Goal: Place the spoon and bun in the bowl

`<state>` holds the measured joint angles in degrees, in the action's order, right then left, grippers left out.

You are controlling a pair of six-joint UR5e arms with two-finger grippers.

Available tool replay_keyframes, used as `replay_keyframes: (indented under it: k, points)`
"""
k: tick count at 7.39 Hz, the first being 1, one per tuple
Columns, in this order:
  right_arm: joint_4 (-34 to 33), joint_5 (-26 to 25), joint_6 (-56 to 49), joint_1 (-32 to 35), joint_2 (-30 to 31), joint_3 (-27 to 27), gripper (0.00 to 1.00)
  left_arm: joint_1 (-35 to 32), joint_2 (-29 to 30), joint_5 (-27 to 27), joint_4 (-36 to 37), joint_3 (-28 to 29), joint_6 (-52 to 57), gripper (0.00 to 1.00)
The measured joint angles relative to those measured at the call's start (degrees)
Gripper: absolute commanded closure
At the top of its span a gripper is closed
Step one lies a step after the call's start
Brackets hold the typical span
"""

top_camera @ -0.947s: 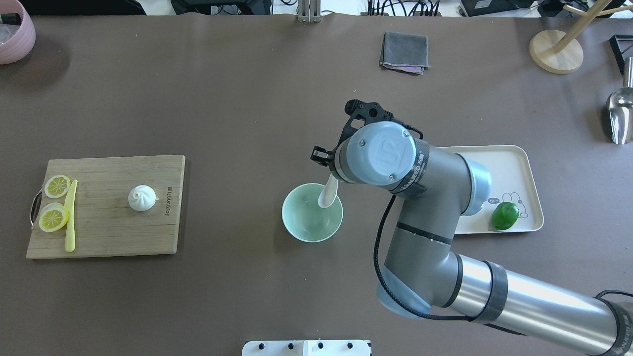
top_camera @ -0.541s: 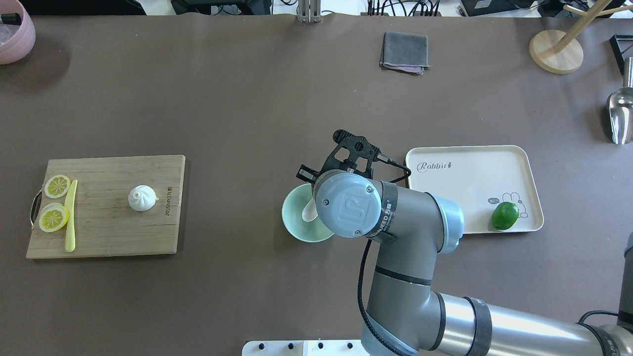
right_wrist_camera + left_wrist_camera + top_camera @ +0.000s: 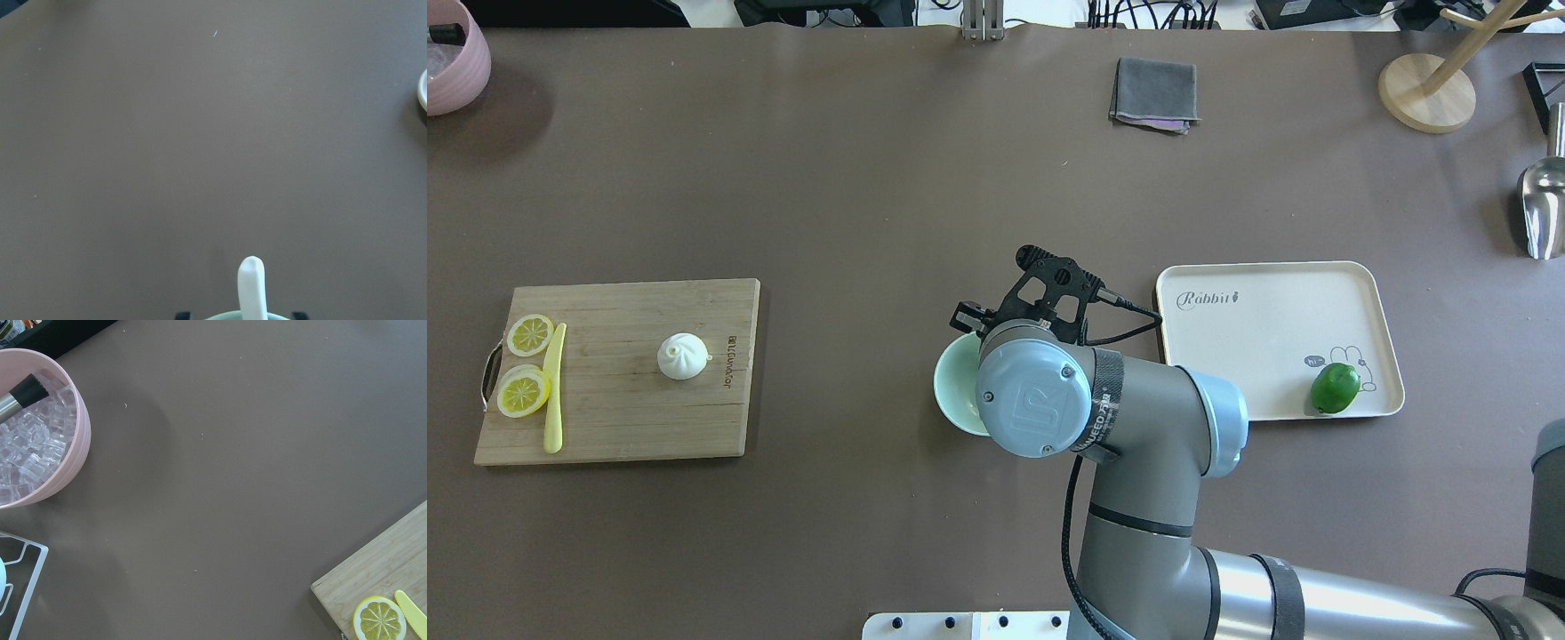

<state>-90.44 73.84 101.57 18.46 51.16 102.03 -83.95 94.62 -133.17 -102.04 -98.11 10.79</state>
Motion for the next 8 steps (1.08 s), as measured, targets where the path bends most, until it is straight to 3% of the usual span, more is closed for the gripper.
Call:
replay_keyframes:
  k: [2, 4, 6, 8]
  points:
    - [-3.21, 3.81, -7.56, 3.5, 0.4, 4.62, 0.0, 0.73, -0.07, -0.36, -0.84, -0.58, -7.21, 0.01]
    - [-4.11, 15.79, -20.02, 12.81, 3.92, 8.39, 0.0, 5.68, -0.9, -0.56, -5.72, -2.41, -22.83, 0.01]
    - [-4.06, 30.54, -36.9, 24.86, 11.8, 12.9, 0.0, 13.72, -2.68, 1.13, -7.75, -8.54, -37.72, 0.01]
    - [-3.98, 43.63, -55.73, 37.34, 19.6, 14.19, 0.0, 24.93, -3.27, 9.36, -8.07, -13.16, -50.38, 0.01]
